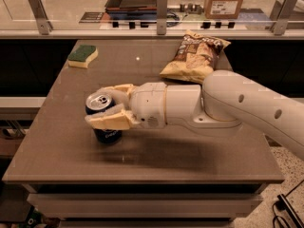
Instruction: Move pepsi can near sponge
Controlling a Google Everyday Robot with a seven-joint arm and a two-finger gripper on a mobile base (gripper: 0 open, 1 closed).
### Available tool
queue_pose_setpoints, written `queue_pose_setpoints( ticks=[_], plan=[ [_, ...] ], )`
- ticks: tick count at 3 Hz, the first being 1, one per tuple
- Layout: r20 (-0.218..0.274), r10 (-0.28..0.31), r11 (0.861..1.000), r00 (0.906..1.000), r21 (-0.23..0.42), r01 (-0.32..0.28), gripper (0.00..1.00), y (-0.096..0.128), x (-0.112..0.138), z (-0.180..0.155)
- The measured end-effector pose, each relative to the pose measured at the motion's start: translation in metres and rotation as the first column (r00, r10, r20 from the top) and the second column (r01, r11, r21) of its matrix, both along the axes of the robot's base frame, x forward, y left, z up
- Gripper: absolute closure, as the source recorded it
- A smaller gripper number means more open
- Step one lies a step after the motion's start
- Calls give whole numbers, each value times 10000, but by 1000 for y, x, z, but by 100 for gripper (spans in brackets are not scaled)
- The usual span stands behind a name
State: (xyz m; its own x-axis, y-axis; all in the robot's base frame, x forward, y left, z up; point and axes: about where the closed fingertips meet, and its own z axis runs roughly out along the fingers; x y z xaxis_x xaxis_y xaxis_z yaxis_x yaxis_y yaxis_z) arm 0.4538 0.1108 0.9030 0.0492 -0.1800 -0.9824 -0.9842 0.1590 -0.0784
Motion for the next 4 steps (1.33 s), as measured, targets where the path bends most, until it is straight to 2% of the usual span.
queue_pose_setpoints(
  ticks=[1, 2, 4],
  plan=[
    [21, 32, 10000, 10000, -9, -32, 100, 2, -1, 1],
    [-111, -295, 9994, 9995, 157, 297, 100, -1, 14, 10],
    [-333, -1558, 9866, 9872, 433, 1572, 100, -21, 65, 44]
  ],
)
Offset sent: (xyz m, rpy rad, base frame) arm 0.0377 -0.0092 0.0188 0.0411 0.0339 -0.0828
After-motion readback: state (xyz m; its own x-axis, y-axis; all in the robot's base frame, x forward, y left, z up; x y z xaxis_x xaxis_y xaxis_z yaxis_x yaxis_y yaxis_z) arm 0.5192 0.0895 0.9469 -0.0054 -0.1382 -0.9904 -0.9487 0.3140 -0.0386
